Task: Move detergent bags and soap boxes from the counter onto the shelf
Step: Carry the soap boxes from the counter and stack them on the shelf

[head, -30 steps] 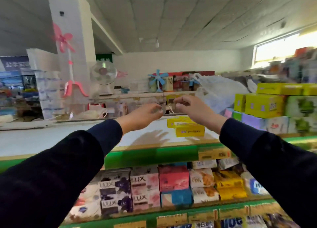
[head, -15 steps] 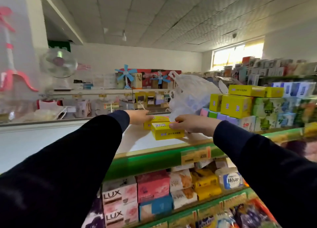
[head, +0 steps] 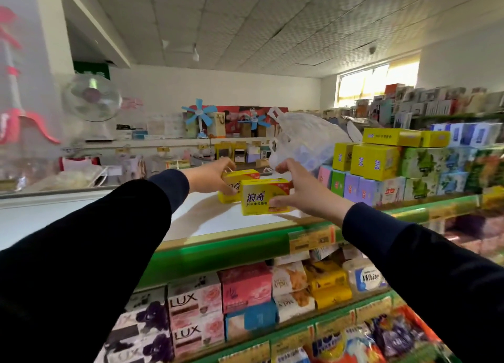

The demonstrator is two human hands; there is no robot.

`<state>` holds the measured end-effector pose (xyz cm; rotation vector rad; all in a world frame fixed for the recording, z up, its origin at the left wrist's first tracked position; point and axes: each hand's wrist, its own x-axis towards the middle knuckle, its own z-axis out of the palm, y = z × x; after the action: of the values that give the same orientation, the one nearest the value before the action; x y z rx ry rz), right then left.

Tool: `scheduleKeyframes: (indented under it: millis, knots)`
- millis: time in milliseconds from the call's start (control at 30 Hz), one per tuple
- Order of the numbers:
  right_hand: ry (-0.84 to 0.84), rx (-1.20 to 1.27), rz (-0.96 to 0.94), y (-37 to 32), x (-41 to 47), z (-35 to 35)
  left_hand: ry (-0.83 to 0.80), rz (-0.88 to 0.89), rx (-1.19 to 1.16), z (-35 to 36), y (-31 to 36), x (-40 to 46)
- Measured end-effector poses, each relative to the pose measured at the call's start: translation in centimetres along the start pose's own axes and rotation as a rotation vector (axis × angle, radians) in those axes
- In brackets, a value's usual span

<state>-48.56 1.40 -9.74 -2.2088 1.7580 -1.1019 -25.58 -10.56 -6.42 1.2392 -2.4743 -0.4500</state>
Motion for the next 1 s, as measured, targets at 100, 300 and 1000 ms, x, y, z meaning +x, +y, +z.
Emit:
scheduleKeyframes:
  millis: [100,300,1000]
  knots:
    - [-0.190,0.254,0.148,0.1,0.2,-1.0,-0.044,-0.062,-0.127,-0.2,-0.7,-0.8]
    - [-0.198,0.490,0.185,-0.1,0.7,-0.8,0.040,-0.124,-0.353,-0.8,-0.8,-2.6]
    - [-0.646,0.878,-0.339,-13.7,3.1,7.9,0.801,-0.562,-0.444,-6.1,-0.4,-38.3]
